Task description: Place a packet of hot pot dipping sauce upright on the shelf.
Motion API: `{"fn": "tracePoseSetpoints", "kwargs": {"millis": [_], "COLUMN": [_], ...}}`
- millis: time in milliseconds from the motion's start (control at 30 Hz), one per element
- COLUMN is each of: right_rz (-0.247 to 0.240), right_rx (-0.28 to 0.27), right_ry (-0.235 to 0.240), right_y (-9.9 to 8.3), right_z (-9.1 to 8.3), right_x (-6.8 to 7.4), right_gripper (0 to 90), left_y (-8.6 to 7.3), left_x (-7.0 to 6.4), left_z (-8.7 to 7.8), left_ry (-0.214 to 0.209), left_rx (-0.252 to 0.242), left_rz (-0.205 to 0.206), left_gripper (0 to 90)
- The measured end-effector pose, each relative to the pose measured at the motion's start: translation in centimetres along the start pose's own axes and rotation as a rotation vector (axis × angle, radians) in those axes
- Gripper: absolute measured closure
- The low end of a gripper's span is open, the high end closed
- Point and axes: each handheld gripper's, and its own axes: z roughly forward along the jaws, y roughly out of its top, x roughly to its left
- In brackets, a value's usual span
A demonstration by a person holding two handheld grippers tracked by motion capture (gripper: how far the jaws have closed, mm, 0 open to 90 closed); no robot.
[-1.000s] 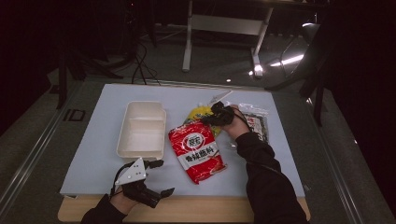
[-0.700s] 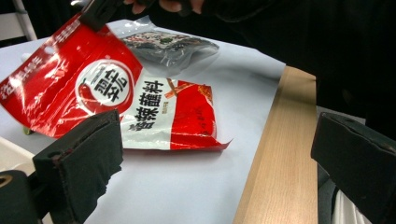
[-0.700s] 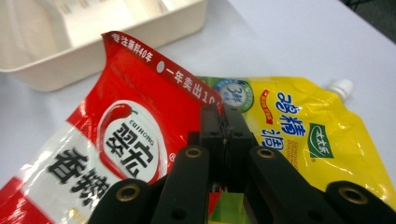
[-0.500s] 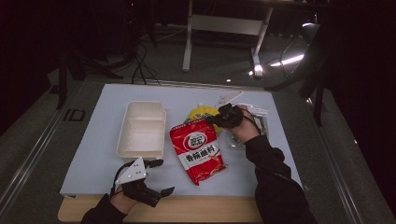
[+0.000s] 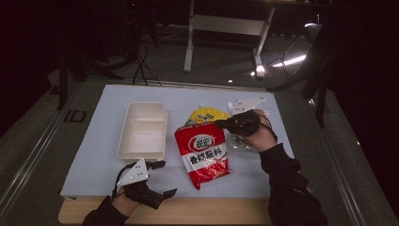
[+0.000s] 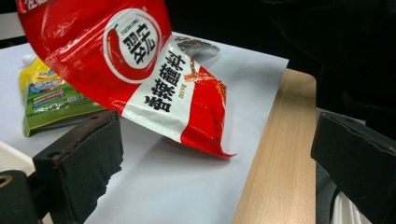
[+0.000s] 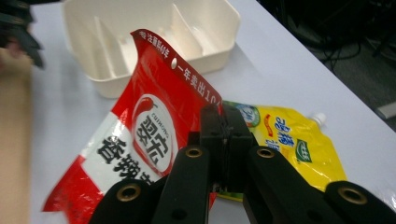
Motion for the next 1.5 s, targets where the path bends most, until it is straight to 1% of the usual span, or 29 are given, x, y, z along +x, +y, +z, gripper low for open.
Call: {"fn": "tracePoseSetpoints", "kwargs": {"millis": [33, 67, 100, 167, 267, 333, 367, 400, 500, 600, 633, 667, 700, 800, 867, 900, 933, 1000, 1033, 1100, 1200, 1233, 1267, 1300, 1367, 1400, 1433, 1467, 1500], "right_rz": [0.0, -0.017, -0.017, -0.033, -0.054, -0.058, -0.064, -0.064, -0.082, -0.094, -0.094, -0.096, -0.105, -0.116, -0.124, -0.125, -0.127, -0.127, -0.127, -0.135, -0.139, -0.139, -0.14, -0.138, -0.14, -0.14, -0.14, -0.141, -0.144], "right_rx": [0.0, -0.014, -0.014, -0.029, -0.05, -0.056, -0.067, -0.067, -0.082, -0.102, -0.102, -0.107, -0.114, -0.116, -0.119, -0.122, -0.127, -0.13, -0.131, -0.131, -0.137, -0.138, -0.142, -0.145, -0.143, -0.143, -0.143, -0.145, -0.147], "right_ry": [0.0, -0.001, -0.001, 0.0, -0.001, 0.006, 0.004, 0.004, 0.007, 0.009, 0.009, 0.015, 0.013, 0.015, 0.017, 0.017, 0.02, 0.023, 0.025, 0.024, 0.031, 0.032, 0.032, 0.041, 0.039, 0.041, 0.041, 0.04, 0.044], "right_y": [0.0, 0.1, 0.1, 0.2, 0.2, 0.2, 0.2, 0.2, 0.1, 0.0, 0.0, 0.1, 0.1, 0.1, 0.1, 0.1, 0.0, -0.1, -0.1, -0.3, -0.4, -0.4, -0.4, -0.5, -0.5, -0.5, -0.5, -0.5, -0.5], "right_z": [0.0, -0.7, -0.7, -1.4, -2.4, -2.6, -3.1, -3.1, -3.8, -4.7, -4.7, -5.0, -5.4, -5.8, -6.1, -6.3, -6.4, -6.7, -6.7, -6.9, -7.3, -7.4, -7.5, -7.6, -7.6, -7.7, -7.7, -7.7, -7.7], "right_x": [0.0, 0.6, 0.6, 1.2, 2.2, 2.4, 2.9, 2.9, 3.7, 4.5, 4.5, 4.8, 5.1, 5.8, 6.1, 6.3, 6.4, 6.7, 6.8, 7.0, 7.3, 7.4, 7.4, 7.5, 7.6, 7.6, 7.6, 7.6, 7.8], "right_gripper": [89.5, 89.5, 89.5, 89.5, 89.6, 89.5, 89.6, 89.6, 89.6, 89.6, 89.6, 89.6, 89.6, 89.6, 89.6, 89.6, 89.6, 89.6, 89.6, 89.6, 89.6, 89.6, 89.6, 89.6, 89.6, 89.5, 89.5, 89.5, 89.6], "left_y": [0.1, 0.2, 0.3, 0.6, 0.9, 1.2, 1.3, 1.4, 1.8, 2.3, 2.6, 2.6, 3.1, 3.7, 4.2, 4.3, 4.4, 4.6, 4.8, 5.0, 5.3, 5.4, 5.7, 5.9, 6.3, 6.5, 6.5, 6.5, 6.8], "left_x": [0.0, 0.0, 0.0, -0.2, -0.3, -0.3, -0.3, -0.3, -0.2, 0.0, 0.1, 0.1, 0.2, 0.4, 0.6, 0.8, 0.9, 1.1, 1.2, 1.4, 1.6, 1.7, 1.8, 1.9, 2.1, 2.1, 2.1, 2.1, 2.3], "left_z": [0.0, 0.0, 0.0, -0.1, -0.2, -0.2, -0.3, -0.3, -0.3, -0.3, -0.2, -0.2, 0.1, 0.4, 0.9, 1.1, 1.2, 1.6, 1.8, 2.1, 2.7, 2.9, 3.2, 3.5, 3.8, 3.9, 3.9, 3.9, 4.6], "left_ry": [-0.001, -0.003, -0.007, -0.004, -0.004, 0.005, 0.009, 0.014, 0.027, 0.045, 0.055, 0.055, 0.073, 0.07, 0.078, 0.083, 0.086, 0.077, 0.082, 0.073, 0.063, 0.058, 0.065, 0.061, 0.054, 0.038, 0.038, 0.038, -0.004], "left_rx": [-0.002, -0.002, 0.001, 0.006, 0.001, 0.002, 0.004, 0.007, 0.009, 0.012, 0.014, 0.014, 0.022, 0.026, 0.041, 0.046, 0.043, 0.047, 0.048, 0.045, 0.048, 0.051, 0.059, 0.067, 0.078, 0.078, 0.078, 0.078, 0.079], "left_rz": [-0.002, -0.004, -0.005, 0.011, 0.009, 0.011, 0.01, 0.009, 0.003, -0.012, -0.008, -0.008, -0.009, -0.012, -0.004, -0.009, -0.018, -0.024, -0.016, -0.015, -0.006, -0.006, -0.009, -0.012, 0.005, 0.007, 0.007, 0.007, 0.042], "left_gripper": [3.0, 2.9, 2.9, 2.9, 2.9, 2.9, 2.9, 2.9, 2.9, 3.0, 3.0, 3.0, 3.1, 3.2, 3.2, 3.3, 4.4, 6.9, 7.2, 14.7, 16.6, 18.5, 20.6, 22.2, 26.3, 28.8, 33.5, 33.5, 41.4]}}
